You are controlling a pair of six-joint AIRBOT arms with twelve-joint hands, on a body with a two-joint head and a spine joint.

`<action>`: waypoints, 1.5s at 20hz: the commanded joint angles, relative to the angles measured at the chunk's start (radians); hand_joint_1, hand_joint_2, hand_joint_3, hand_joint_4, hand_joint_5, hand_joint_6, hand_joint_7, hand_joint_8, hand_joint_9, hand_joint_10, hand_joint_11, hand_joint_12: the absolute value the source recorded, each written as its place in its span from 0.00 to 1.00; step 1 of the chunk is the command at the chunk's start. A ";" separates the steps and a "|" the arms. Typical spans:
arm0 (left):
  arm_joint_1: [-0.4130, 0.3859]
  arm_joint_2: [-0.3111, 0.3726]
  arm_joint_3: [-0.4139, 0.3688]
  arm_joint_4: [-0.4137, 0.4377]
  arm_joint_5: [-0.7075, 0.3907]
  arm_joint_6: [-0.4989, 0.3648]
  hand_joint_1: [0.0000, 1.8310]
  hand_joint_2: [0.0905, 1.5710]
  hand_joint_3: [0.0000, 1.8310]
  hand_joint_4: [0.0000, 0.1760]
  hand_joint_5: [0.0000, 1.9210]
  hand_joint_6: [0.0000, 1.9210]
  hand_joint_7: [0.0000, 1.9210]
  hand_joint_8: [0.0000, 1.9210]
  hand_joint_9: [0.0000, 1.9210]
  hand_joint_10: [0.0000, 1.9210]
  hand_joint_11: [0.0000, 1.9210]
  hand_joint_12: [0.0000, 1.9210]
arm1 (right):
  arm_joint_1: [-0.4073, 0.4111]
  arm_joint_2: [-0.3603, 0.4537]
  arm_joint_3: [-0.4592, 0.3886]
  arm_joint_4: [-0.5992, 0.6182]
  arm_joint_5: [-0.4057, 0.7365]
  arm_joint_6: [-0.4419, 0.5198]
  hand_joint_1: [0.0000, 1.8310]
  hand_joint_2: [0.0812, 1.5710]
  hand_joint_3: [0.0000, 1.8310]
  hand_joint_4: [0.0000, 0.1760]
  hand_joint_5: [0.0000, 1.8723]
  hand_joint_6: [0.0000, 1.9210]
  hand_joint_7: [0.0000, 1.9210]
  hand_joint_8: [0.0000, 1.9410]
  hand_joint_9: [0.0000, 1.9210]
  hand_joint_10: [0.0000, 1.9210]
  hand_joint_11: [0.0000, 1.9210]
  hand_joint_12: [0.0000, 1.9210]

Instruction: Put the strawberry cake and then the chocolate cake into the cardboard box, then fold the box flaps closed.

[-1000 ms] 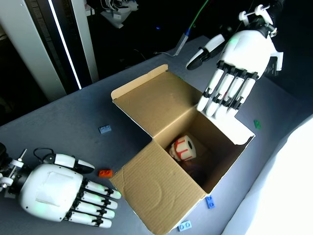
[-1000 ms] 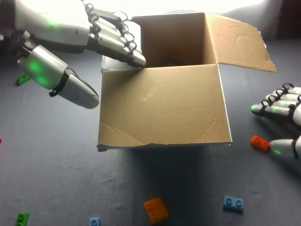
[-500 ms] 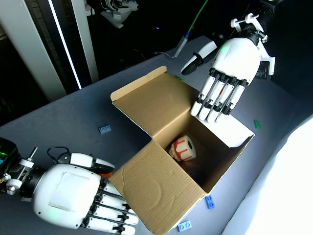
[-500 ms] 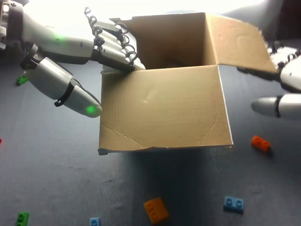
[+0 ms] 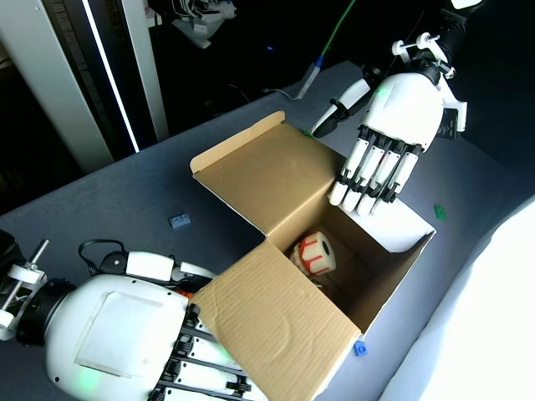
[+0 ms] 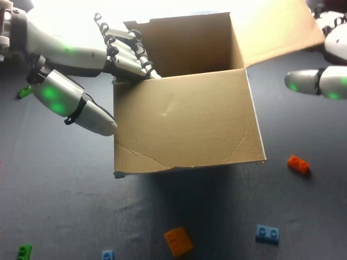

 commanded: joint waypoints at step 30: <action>-0.147 -0.010 0.268 0.033 -0.071 -0.030 0.00 0.73 0.00 0.00 0.15 0.00 0.18 0.00 0.18 0.00 0.00 0.46 | 0.204 -0.016 -0.096 -0.277 -0.085 0.013 0.02 0.84 0.00 0.00 0.07 0.00 0.10 0.00 0.08 0.00 0.00 0.27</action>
